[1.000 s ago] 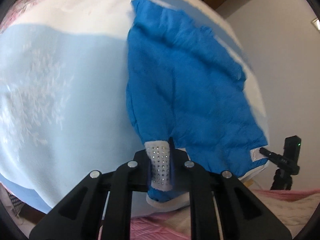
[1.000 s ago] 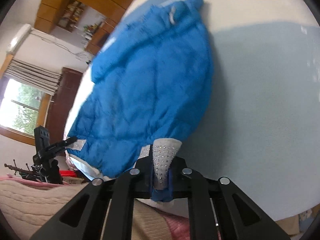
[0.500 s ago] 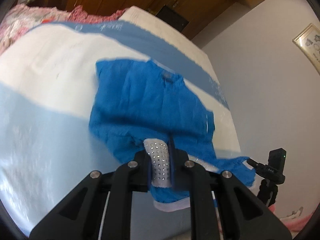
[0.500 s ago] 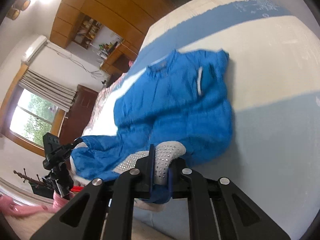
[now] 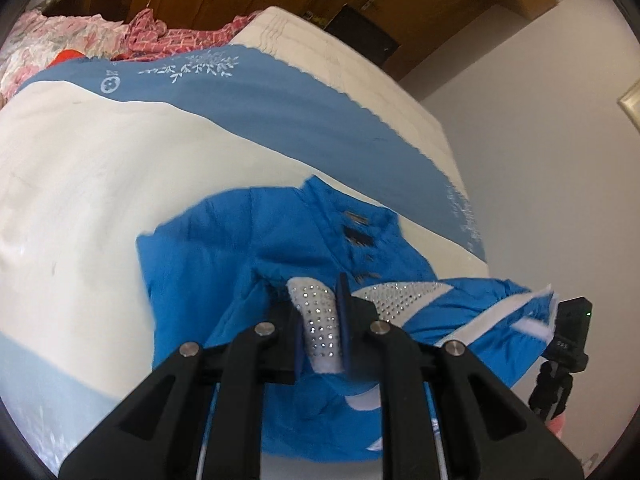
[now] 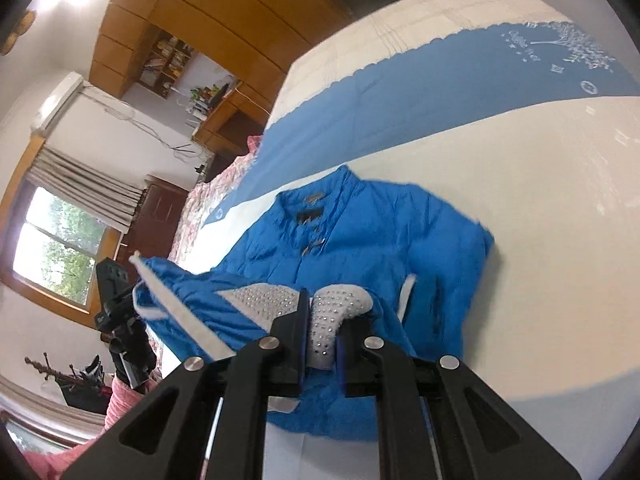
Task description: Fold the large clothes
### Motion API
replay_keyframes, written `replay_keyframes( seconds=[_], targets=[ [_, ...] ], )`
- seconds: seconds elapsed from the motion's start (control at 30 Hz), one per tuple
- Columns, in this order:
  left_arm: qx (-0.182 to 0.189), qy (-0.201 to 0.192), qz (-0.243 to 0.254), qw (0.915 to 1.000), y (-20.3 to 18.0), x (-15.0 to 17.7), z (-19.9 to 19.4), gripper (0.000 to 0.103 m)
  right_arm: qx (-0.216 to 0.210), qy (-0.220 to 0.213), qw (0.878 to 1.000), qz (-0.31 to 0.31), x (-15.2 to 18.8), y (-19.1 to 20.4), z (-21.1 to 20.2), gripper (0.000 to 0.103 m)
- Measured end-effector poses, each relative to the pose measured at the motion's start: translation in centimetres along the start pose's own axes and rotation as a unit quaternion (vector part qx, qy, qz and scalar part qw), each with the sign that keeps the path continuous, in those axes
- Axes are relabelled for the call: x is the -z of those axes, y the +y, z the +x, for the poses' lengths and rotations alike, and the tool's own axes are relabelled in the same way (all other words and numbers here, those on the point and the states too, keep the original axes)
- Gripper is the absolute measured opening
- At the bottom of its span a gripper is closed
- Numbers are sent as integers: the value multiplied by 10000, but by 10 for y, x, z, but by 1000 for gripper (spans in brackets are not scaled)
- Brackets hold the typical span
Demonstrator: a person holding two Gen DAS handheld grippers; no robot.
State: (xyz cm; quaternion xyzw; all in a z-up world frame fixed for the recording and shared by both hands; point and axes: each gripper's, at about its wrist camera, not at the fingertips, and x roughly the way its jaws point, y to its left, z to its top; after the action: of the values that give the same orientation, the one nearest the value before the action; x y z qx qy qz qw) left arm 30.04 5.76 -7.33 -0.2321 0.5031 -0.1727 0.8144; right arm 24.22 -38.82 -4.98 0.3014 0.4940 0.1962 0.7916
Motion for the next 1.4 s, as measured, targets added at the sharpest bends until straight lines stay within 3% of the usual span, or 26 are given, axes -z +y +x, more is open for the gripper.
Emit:
replay_keyframes(
  seconds=[0.23, 0.37, 0.47, 0.57, 0.67, 0.7, 0.73, 0.8, 0.87, 0.93, 1.0, 1.03, 1.1, 1.17, 1.2, 1.23, 1.27, 1.4],
  targets=[
    [-456, 506, -238, 9974, 30, -34, 72, 17, 287, 455, 9978, 394, -48, -45, 69, 11],
    [-459, 756, -418, 9952, 46, -41, 98, 21, 324, 665, 9949, 690, -59, -69, 97, 15],
    [-281, 870, -552, 9943, 51, -45, 97, 23, 57, 680, 9931, 956, -59, -79, 96, 20],
    [-57, 876, -392, 9954, 49, -44, 82, 31, -211, 606, 9937, 924, -54, -78, 82, 28],
    [186, 760, -130, 9969, 46, -37, 51, 46, -232, 490, 9967, 609, -46, -67, 64, 38],
    [110, 622, 35, 9980, 44, -35, 37, 58, -138, 406, 9979, 479, -43, -63, 57, 52],
    [57, 512, 169, 9985, 42, -30, 27, 64, -26, 275, 9991, 326, -39, -59, 49, 65],
    [-111, 327, 439, 9984, 41, -23, 7, 64, 91, 153, 9998, 104, -35, -54, 38, 65],
    [-575, 179, 722, 9956, 38, -16, -1, 64, 458, 197, 9986, -162, -30, -48, 39, 65],
    [-1060, 209, 989, 9892, 36, -9, 6, 64, 813, 323, 9955, -363, -26, -44, 47, 65],
    [-1208, 405, 1140, 9853, 34, 2, 22, 64, 970, 487, 9933, -396, -23, -43, 62, 65],
    [-1241, 455, 1186, 9841, 30, 5, 30, 63, 992, 507, 9929, -417, -22, -42, 66, 64],
    [-1433, 471, 1319, 9797, 23, 12, 45, 57, 1218, 484, 9898, -556, -21, -36, 76, 50],
    [-1633, 483, 1341, 9762, 19, 14, 56, 40, 1605, 469, 9831, -746, -23, -30, 82, 19],
    [-1648, 447, 1306, 9766, 16, 13, 59, 27, 1698, 443, 9813, -791, -24, -28, 83, 15],
    [-1642, 394, 1261, 9775, 13, 13, 58, 21, 1699, 369, 9817, -779, -28, -26, 79, 10],
    [-1632, 294, 1209, 9787, 11, 10, 56, 18, 1666, 273, 9830, -728, -32, -26, 74, 4],
    [-1652, -123, 888, 9822, 8, -9, 49, 14, 1739, -59, 9836, -483, -50, -33, 60, 3]
  ],
)
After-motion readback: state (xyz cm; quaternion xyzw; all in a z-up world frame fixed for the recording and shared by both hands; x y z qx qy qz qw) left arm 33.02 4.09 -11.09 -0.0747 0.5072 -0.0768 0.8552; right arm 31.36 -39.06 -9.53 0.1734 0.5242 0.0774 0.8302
